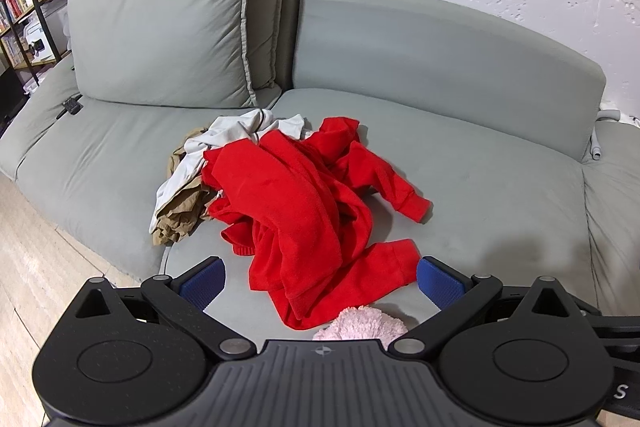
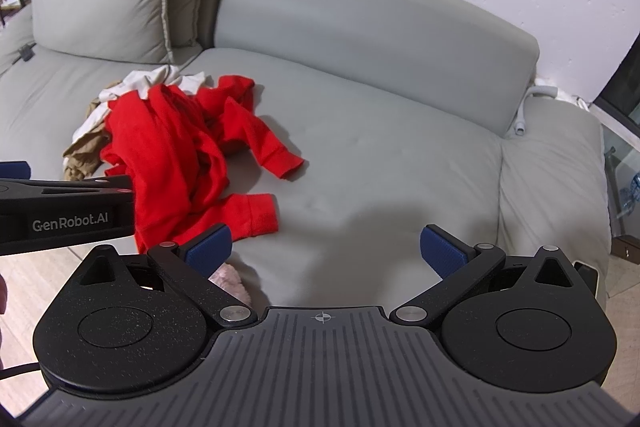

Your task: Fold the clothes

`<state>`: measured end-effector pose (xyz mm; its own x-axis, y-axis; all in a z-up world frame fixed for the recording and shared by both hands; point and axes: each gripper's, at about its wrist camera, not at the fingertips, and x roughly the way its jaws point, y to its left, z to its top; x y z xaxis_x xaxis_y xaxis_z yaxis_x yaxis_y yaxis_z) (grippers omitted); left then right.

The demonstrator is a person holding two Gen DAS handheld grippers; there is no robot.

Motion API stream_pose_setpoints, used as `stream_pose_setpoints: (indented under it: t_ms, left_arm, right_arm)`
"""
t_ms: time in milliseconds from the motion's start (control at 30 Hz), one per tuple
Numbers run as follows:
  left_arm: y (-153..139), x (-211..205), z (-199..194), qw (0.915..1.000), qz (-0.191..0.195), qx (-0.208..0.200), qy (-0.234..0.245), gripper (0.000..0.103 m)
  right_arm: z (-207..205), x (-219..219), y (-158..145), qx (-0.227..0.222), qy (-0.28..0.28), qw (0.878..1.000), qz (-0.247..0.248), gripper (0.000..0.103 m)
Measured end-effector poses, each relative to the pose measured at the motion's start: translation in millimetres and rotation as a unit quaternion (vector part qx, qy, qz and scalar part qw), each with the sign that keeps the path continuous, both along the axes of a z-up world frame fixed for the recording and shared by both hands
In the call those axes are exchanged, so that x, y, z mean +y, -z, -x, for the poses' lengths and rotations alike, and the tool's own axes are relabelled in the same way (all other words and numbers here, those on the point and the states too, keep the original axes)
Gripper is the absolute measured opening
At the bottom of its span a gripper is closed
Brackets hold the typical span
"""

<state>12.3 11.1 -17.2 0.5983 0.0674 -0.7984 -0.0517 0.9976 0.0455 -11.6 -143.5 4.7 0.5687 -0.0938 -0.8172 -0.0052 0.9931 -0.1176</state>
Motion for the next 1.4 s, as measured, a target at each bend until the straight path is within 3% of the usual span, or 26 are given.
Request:
stream_pose_setpoints:
  t_ms: [300, 400, 500, 633, 700, 833, 900, 933, 1033, 1167, 1267, 1300, 1333, 1367, 1400]
  left_arm:
    - [24, 26, -12, 0.9997, 0.000, 0.015, -0.018, 0.103]
    - [33, 40, -18, 0.9996, -0.002, -0.005, -0.028, 0.103]
    - [48, 55, -27, 0.9986, -0.018, -0.030, -0.040, 0.102]
    - [64, 70, -42, 0.9981, -0.018, -0.025, -0.053, 0.092]
    - [77, 79, -55, 0.9986, -0.002, -0.015, -0.050, 0.077]
    - [98, 86, -72, 0.9990, 0.016, -0.002, -0.041, 0.050]
    - [112, 89, -81, 0.9988, 0.026, 0.004, -0.041, 0.025]
    - [120, 91, -86, 0.9986, 0.031, 0.007, -0.042, 0.023]
    - [136, 96, -95, 0.9980, 0.043, 0.021, -0.041, 0.020]
    - [149, 100, -103, 0.9981, 0.041, 0.026, -0.037, 0.021]
    - [151, 105, -106, 0.9979, 0.039, 0.029, -0.042, 0.022]
    - [151, 106, -107, 0.9978, 0.039, 0.031, -0.044, 0.025]
    - [150, 108, -106, 0.9977, 0.039, 0.031, -0.046, 0.027]
    - [148, 108, -105, 0.9977, 0.036, 0.031, -0.047, 0.029]
    - [146, 109, -104, 0.9978, 0.034, 0.030, -0.048, 0.029]
  right_arm:
    - [-20, 8, 16, 0.015, -0.018, 1.000, -0.009, 0.103]
    - [-30, 12, 22, -0.003, -0.044, 0.999, -0.025, 0.103]
    - [-46, 18, 33, -0.051, -0.101, 0.991, -0.070, 0.103]
    - [-77, 31, 57, -0.053, -0.161, 0.977, -0.127, 0.103]
    - [-90, 40, 68, -0.050, -0.182, 0.971, -0.145, 0.103]
    - [-119, 69, 98, -0.041, -0.216, 0.961, -0.166, 0.083]
    - [-133, 82, 113, -0.027, -0.228, 0.958, -0.171, 0.081]
    - [-140, 91, 125, -0.016, -0.243, 0.954, -0.174, 0.074]
    - [-152, 104, 150, 0.014, -0.268, 0.948, -0.173, 0.055]
    - [-170, 121, 185, 0.046, -0.286, 0.944, -0.160, 0.053]
    - [-176, 125, 197, 0.054, -0.286, 0.943, -0.163, 0.055]
    - [-176, 126, 198, 0.060, -0.286, 0.942, -0.164, 0.051]
    - [-177, 127, 199, 0.067, -0.287, 0.941, -0.166, 0.022]
    - [-177, 127, 197, 0.074, -0.287, 0.939, -0.172, 0.007]
    - [-177, 127, 196, 0.081, -0.287, 0.938, -0.179, 0.007]
